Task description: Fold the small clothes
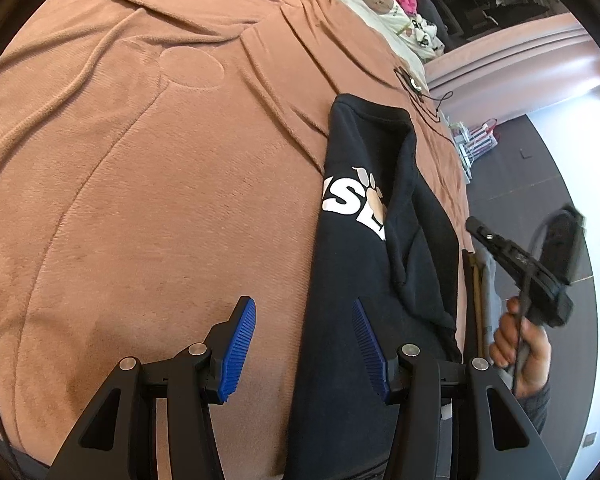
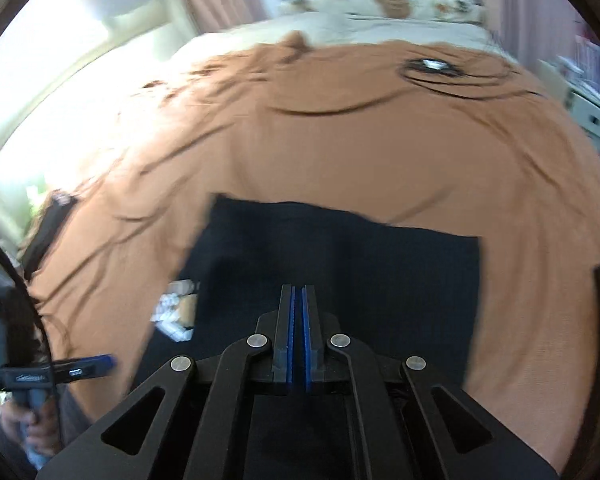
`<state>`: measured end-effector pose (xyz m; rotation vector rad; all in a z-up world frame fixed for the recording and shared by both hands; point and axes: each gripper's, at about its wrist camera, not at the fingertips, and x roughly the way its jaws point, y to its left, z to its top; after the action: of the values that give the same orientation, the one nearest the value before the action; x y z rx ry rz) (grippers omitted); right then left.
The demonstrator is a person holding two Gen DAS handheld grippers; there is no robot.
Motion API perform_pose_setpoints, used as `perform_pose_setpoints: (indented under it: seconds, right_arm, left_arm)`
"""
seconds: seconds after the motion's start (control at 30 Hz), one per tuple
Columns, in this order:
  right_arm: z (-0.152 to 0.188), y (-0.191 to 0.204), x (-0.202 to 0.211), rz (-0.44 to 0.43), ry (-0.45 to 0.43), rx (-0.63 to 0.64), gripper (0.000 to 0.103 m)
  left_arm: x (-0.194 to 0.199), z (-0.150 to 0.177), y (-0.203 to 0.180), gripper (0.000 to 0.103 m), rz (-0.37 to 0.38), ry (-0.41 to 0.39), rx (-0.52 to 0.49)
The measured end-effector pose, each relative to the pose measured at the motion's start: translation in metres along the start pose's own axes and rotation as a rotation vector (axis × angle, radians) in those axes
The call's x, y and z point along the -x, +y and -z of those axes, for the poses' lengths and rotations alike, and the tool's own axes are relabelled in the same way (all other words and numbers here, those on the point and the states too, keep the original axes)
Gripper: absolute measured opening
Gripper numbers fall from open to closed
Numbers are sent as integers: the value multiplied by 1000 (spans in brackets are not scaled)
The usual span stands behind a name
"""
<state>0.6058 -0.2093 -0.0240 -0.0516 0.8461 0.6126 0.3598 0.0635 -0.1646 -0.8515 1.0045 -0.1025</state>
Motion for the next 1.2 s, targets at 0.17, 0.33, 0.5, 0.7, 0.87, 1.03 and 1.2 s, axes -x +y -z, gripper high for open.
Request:
perform_pose_setpoints:
  seconds: [0.17,0.33,0.5,0.7,0.87,1.03,1.2]
  right_arm:
    - [3,-25,-29,59,90,-33,0]
    - [-7,-30,-55,16,160,-51,0]
    - [-12,-15,-71,-39,173,25,1]
    - [-6,3,-75,24,160,160,34]
    - [-4,3,-70,44,106,152,50]
    - [-10,-2,-75,49,85,124,50]
    - [-17,-10,-87,21,109,92,47]
  left_arm:
    - [-5,-1,-1,53,-3,9,1]
    - [-8,-3,-1,53,-11,16,2]
    - [-8,-5,1,53,-24,18,2]
    - [-10,-5,0,53,-31,18,0]
    - [-11,-5,-1,53,-33,19,0]
    - [-13,-6,0,53,-30,20,2]
    - [-13,-6,1,53,-30,20,2]
